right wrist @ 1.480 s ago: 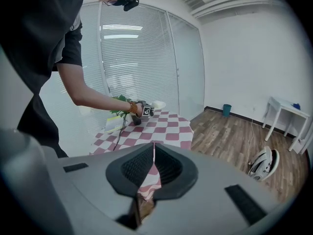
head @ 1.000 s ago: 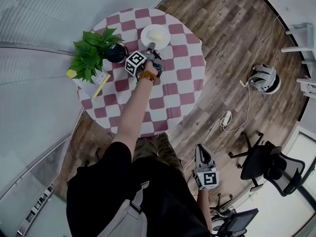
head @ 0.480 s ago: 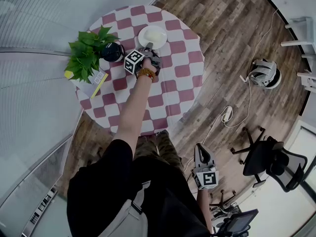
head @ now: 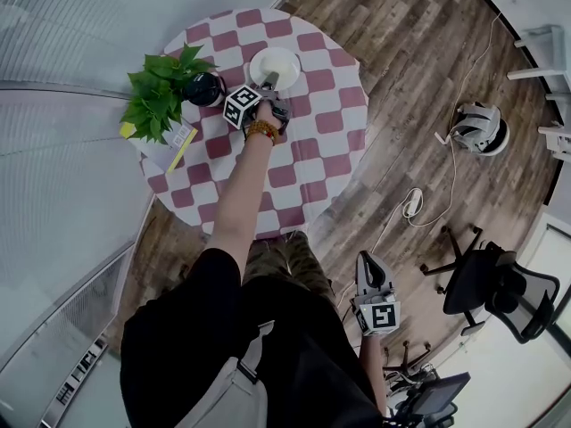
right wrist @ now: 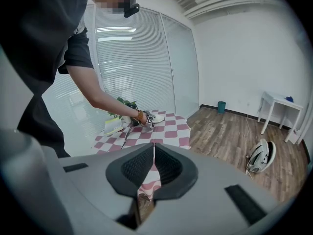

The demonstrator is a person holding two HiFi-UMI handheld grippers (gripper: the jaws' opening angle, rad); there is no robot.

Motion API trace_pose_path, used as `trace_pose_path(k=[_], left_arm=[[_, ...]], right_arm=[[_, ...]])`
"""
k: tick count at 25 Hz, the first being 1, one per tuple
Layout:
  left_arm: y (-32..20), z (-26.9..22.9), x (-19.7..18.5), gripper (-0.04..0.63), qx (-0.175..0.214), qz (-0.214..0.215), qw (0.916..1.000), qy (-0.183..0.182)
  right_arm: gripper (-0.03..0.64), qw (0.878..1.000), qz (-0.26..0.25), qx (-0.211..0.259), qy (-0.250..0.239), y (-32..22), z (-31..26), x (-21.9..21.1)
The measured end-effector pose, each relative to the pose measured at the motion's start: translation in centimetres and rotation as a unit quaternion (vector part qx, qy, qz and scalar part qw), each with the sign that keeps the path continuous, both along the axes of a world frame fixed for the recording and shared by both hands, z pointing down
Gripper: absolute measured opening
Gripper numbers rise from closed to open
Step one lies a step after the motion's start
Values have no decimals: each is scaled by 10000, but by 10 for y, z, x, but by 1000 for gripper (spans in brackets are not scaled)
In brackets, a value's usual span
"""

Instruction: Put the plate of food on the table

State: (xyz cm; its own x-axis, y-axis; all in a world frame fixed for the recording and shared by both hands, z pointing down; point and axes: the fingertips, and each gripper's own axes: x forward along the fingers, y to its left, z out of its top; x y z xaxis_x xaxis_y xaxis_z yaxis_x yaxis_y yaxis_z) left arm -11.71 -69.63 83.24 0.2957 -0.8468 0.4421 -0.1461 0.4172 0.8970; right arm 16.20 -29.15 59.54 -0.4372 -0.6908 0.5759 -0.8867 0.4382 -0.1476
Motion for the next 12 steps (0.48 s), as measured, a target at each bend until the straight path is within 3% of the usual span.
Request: trace_pose_path(k=[4, 12], left_arm=[[7, -3, 4, 230, -94, 24, 9999, 31], [54, -7, 3, 235, -299, -102, 9995, -8]], right_arm=[[14, 9999, -28, 114, -63, 5, 0, 2], [14, 9992, -56, 347, -167, 11, -7, 6]])
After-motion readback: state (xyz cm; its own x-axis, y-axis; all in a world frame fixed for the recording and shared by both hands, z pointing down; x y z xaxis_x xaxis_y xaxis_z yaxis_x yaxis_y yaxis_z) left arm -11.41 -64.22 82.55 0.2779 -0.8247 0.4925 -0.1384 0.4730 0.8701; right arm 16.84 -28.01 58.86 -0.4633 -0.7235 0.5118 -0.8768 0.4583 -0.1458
